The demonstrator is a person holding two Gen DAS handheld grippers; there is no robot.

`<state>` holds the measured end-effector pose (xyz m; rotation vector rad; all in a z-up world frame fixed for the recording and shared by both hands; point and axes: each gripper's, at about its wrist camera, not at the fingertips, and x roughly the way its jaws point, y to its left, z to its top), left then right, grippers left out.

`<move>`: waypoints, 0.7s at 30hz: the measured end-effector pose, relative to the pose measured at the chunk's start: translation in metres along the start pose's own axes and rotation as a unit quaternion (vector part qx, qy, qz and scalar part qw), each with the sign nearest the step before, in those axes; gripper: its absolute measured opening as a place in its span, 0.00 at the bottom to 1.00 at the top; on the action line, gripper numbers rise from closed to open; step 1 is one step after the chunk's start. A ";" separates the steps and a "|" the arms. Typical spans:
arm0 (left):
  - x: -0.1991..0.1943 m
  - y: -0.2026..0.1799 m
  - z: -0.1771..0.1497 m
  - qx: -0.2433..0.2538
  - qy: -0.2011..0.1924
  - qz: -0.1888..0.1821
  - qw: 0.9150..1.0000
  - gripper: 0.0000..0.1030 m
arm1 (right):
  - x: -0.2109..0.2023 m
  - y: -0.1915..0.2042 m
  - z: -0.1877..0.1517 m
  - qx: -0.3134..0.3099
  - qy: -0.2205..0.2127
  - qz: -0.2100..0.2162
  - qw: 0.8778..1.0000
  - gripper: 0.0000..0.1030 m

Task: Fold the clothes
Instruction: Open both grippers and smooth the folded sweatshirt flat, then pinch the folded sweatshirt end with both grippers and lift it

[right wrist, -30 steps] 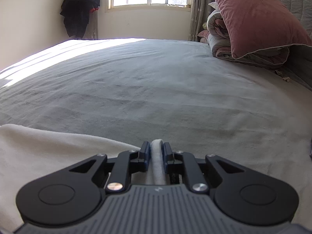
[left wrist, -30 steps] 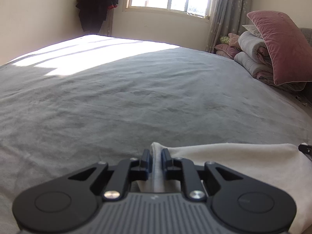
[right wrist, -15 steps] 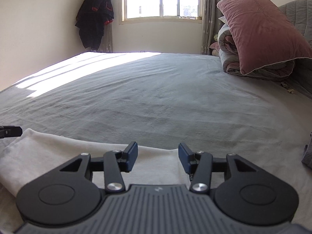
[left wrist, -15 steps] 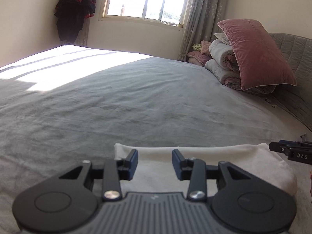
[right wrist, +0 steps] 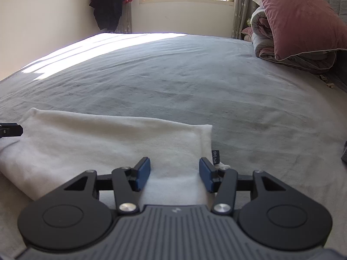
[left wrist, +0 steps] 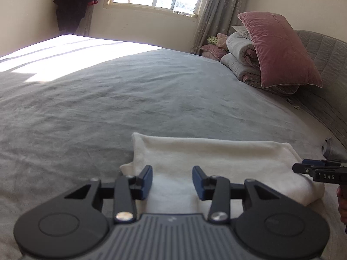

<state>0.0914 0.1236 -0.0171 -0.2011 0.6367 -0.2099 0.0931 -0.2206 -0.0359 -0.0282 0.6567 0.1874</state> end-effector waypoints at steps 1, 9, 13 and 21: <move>-0.006 0.006 0.003 -0.023 0.010 -0.004 1.000 0.42 | -0.005 -0.003 -0.001 0.015 0.005 0.006 1.000 0.55; -0.050 0.040 0.005 -0.160 0.066 -0.060 0.983 0.52 | -0.045 -0.026 -0.006 0.133 0.045 0.055 0.989 0.63; -0.053 0.049 -0.011 -0.239 0.106 -0.109 0.959 0.55 | -0.056 -0.033 -0.014 0.194 0.068 0.085 0.975 0.63; -0.017 0.032 -0.047 -0.342 0.135 -0.142 0.919 0.54 | -0.043 -0.025 -0.046 0.304 0.105 0.144 0.936 0.65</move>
